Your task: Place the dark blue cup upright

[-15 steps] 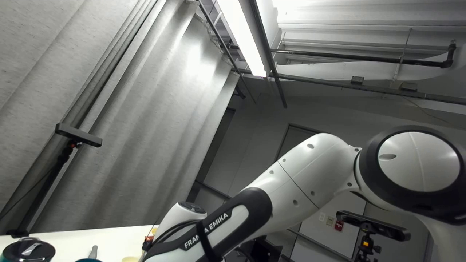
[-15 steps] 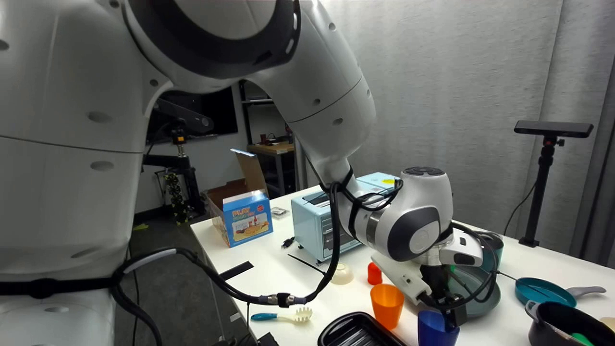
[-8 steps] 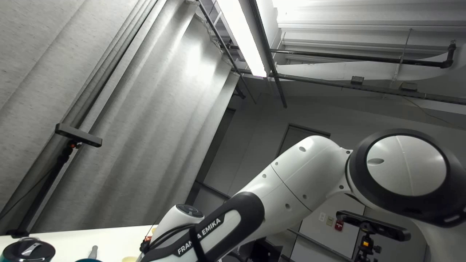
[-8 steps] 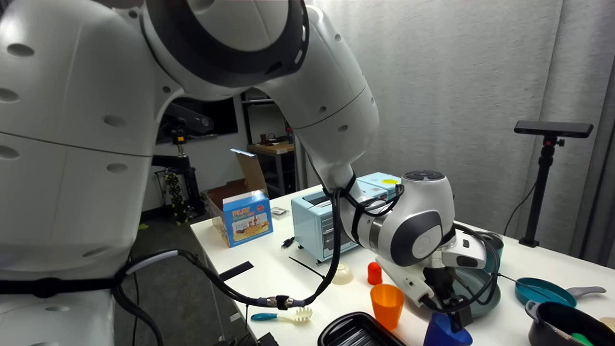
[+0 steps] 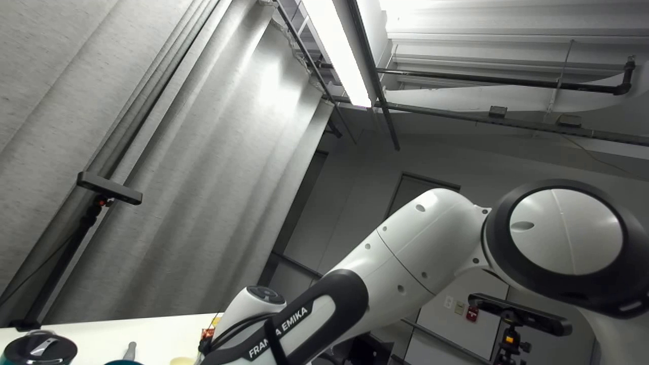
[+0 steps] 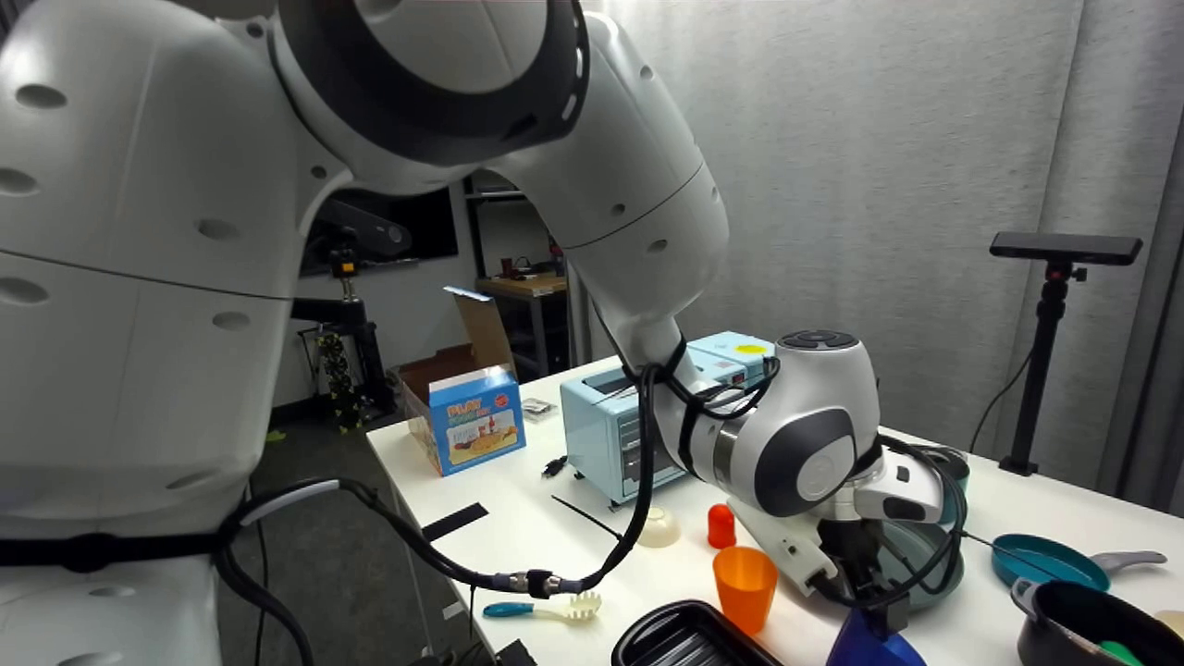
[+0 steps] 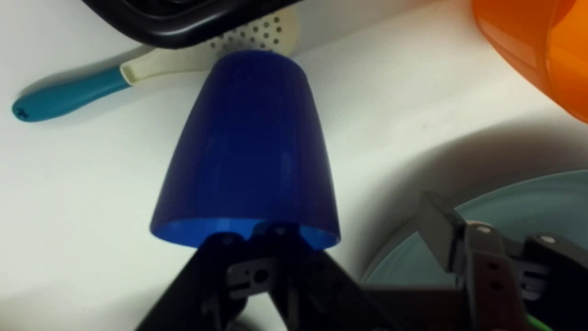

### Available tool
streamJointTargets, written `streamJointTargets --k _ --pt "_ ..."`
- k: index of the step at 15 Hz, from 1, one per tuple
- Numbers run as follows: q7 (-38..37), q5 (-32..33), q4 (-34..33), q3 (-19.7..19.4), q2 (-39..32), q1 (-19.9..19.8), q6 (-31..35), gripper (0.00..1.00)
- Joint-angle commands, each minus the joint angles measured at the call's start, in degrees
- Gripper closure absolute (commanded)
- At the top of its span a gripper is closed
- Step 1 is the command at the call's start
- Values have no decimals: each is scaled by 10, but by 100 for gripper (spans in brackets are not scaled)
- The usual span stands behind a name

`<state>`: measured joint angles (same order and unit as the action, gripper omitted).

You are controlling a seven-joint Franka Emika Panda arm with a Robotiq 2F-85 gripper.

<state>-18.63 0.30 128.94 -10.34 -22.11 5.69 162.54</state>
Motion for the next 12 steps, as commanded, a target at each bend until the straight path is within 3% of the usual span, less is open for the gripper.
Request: streamJointTargets --k 1,6,12 --pt "-49 32 6 -32 4 29 6 63" --pt "-85 54 3 -56 2 51 11 99" --pt "-123 77 -1 -79 4 72 19 99"
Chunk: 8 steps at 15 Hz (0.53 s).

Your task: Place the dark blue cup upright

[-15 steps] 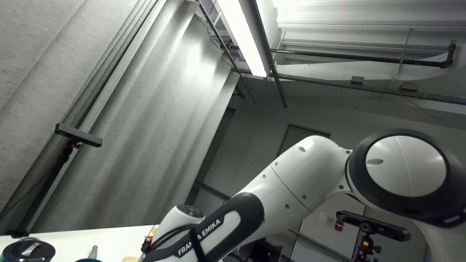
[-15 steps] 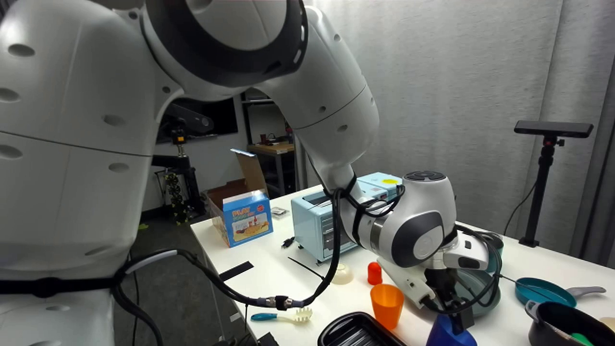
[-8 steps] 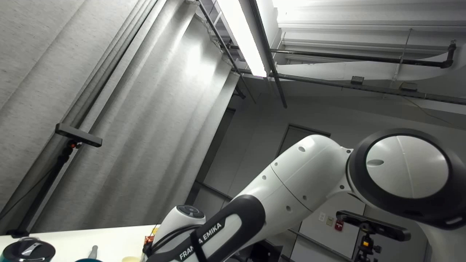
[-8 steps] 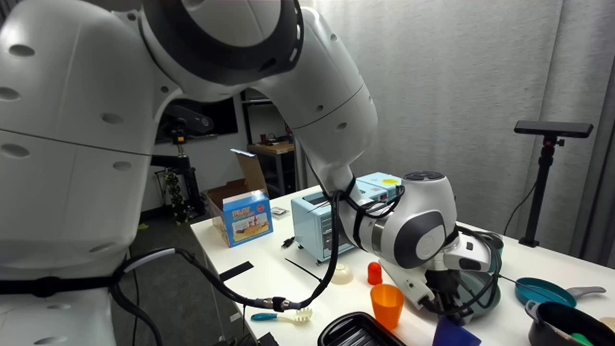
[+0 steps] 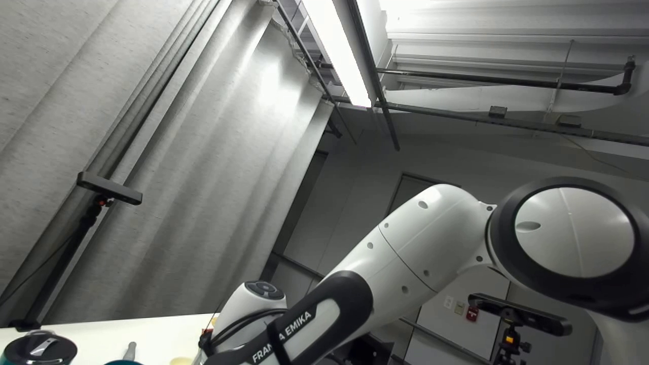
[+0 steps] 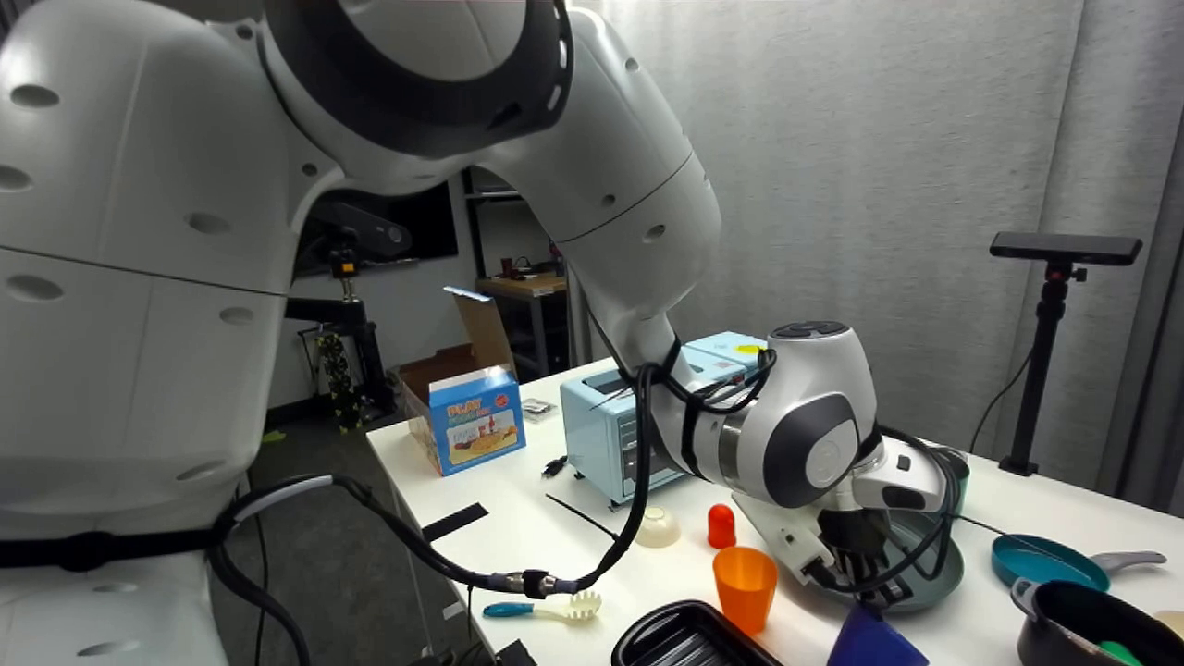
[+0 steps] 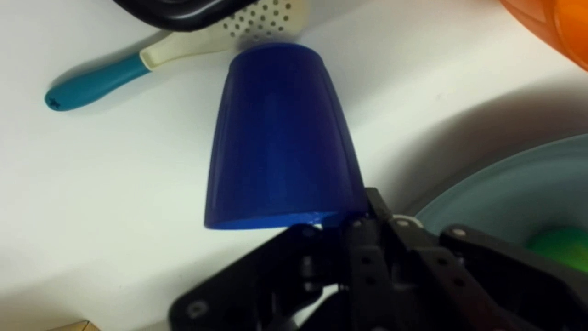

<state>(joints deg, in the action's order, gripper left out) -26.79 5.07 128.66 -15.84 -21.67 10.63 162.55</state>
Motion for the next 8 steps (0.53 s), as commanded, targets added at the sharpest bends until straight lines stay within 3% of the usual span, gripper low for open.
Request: streamJointTargets --k 1,4,8 --pt "-52 40 1 -33 -2 31 24 99" --pt "-112 94 2 -86 -7 76 56 99" --pt "-198 179 -5 -186 -22 164 99 99"
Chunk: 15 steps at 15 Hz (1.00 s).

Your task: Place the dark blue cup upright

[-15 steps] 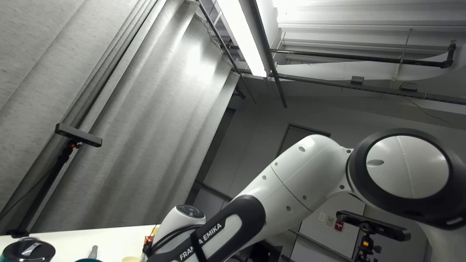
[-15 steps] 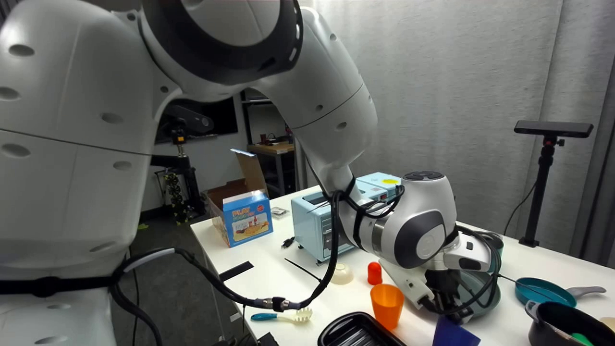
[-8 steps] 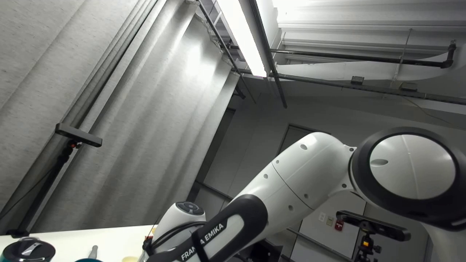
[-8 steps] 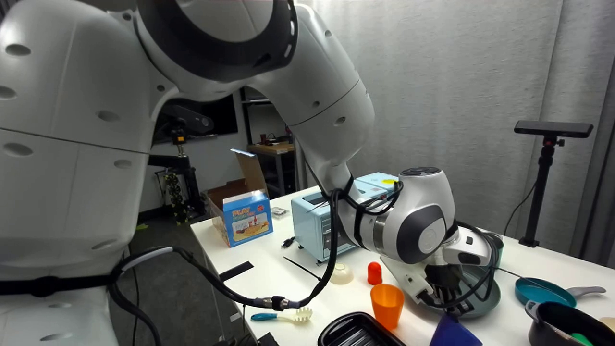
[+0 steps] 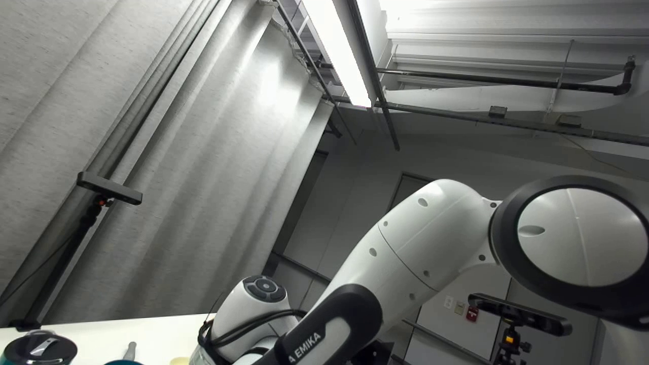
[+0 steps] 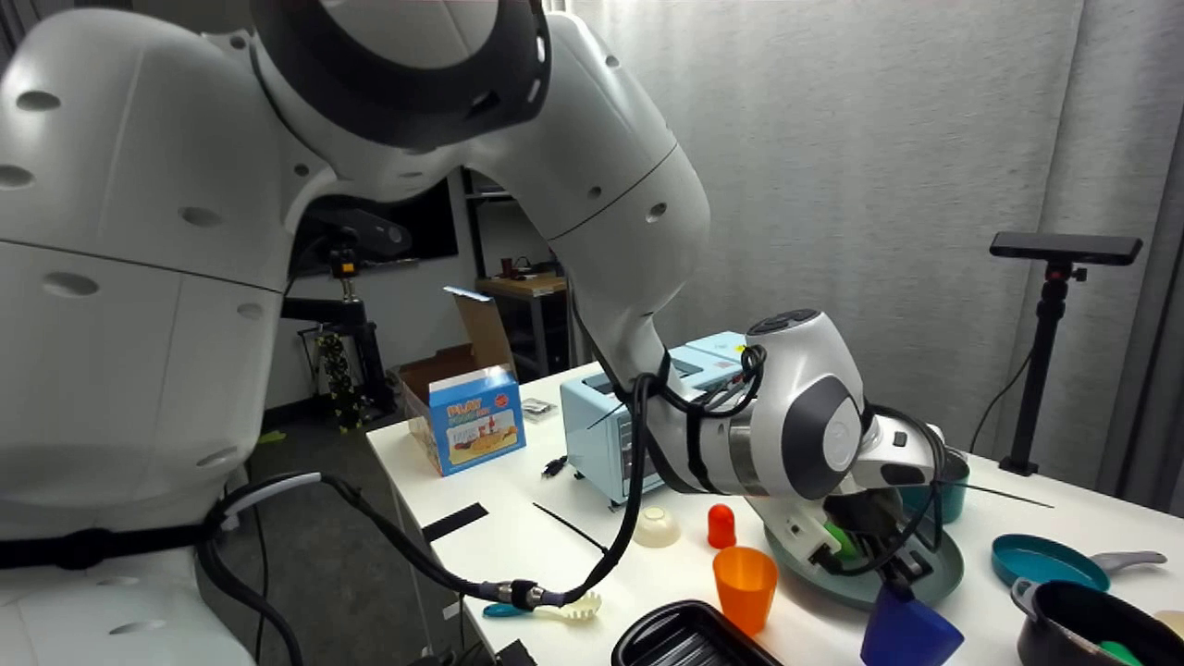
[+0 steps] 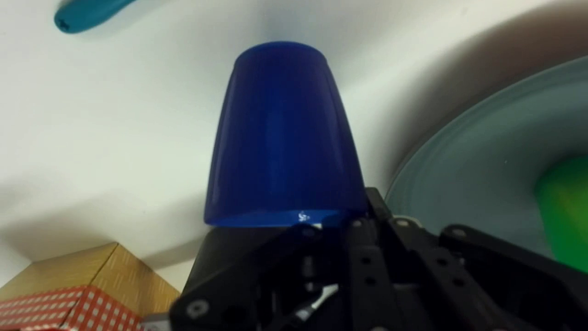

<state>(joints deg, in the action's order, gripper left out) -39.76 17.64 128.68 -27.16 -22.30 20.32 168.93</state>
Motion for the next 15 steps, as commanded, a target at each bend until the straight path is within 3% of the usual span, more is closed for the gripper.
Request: streamJointTargets --k 1,10,15 --pt "-87 66 -5 -94 -20 87 42 99" --pt "-187 92 20 -235 -48 240 68 99" --pt "-204 81 49 -305 -95 314 147 99"
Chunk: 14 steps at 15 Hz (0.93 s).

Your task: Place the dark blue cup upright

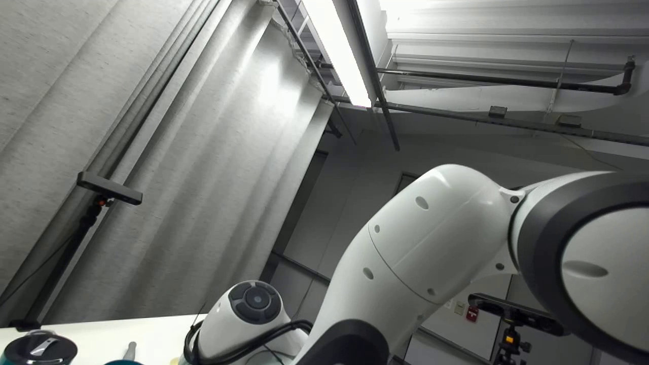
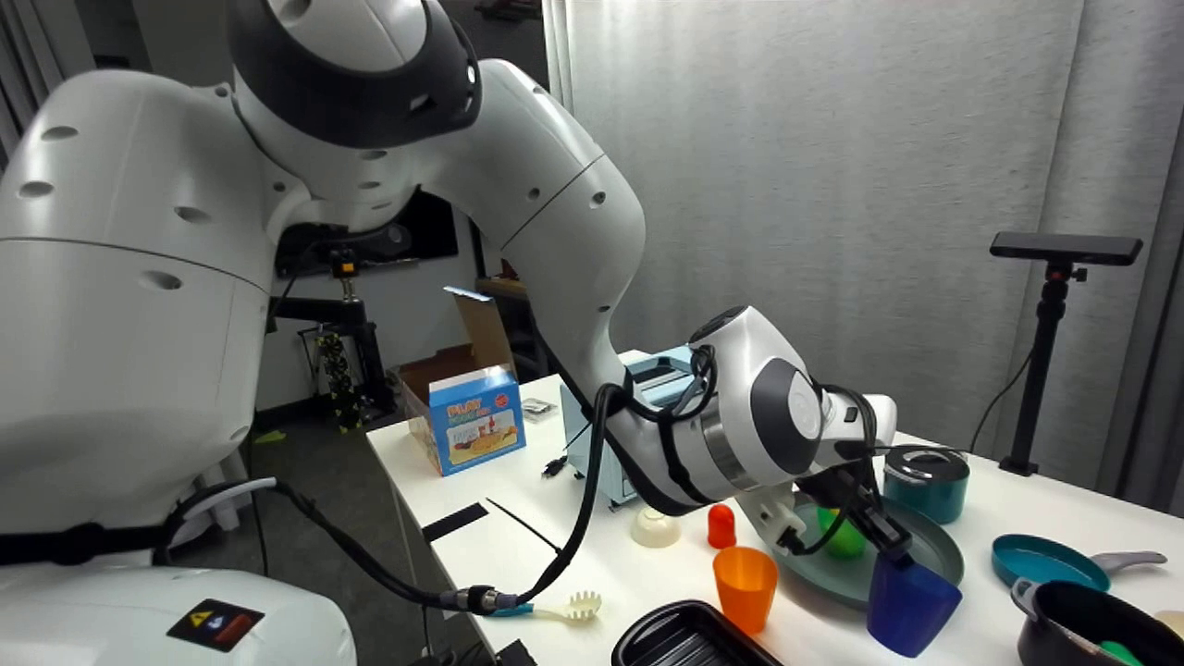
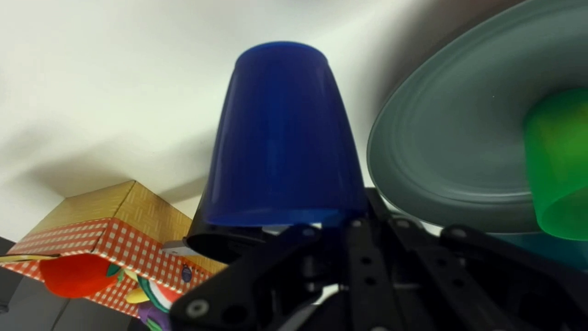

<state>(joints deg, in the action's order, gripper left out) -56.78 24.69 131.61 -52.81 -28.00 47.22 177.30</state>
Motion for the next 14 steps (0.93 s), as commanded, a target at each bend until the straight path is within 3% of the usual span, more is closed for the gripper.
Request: streamJointTargets --k 1,2,7,14 --pt "-35 4 28 -57 -48 55 82 99" --pt "23 -74 42 -67 -66 74 106 99" --pt "143 -265 98 -42 -91 87 176 99" --pt "288 -460 125 23 -79 70 207 99"
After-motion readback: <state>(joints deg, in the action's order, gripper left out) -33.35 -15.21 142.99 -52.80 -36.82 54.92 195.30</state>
